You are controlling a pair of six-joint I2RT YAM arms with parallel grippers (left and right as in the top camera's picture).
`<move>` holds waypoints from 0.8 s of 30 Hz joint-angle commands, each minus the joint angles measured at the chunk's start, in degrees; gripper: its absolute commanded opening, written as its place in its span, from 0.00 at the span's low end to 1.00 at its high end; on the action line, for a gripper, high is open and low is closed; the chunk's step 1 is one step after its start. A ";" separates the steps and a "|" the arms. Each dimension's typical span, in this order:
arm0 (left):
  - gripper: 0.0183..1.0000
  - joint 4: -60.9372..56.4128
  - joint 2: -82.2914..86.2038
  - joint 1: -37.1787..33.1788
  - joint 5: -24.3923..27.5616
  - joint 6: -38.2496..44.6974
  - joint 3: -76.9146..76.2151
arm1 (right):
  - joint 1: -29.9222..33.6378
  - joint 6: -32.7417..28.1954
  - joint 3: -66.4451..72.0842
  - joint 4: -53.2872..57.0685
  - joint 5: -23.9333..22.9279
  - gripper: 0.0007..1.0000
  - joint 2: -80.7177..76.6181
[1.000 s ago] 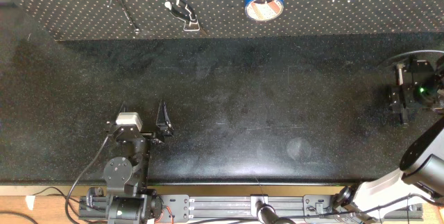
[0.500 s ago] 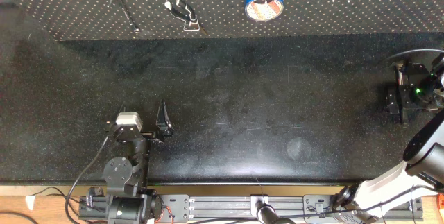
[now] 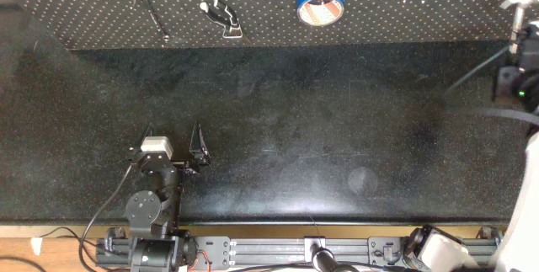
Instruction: Place Tools Onto Pegboard
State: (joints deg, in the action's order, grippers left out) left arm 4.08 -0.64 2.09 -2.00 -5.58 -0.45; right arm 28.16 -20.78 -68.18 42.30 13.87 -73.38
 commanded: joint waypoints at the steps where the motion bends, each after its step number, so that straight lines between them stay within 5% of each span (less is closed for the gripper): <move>1: 1.00 0.39 0.46 0.24 0.13 0.74 0.13 | -16.74 3.43 -0.11 -5.35 1.81 0.07 8.55; 7: 1.00 0.39 0.46 0.24 0.13 0.74 0.13 | -23.52 8.11 -0.11 -5.51 1.84 0.07 0.22; 24: 1.00 0.39 0.46 0.24 0.13 0.74 0.13 | -23.69 8.11 -0.11 -5.55 0.50 0.08 -9.94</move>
State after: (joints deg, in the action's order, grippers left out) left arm 4.08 -0.62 2.09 -2.04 -5.58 -0.45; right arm 4.75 -13.54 -68.10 36.88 14.96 -82.21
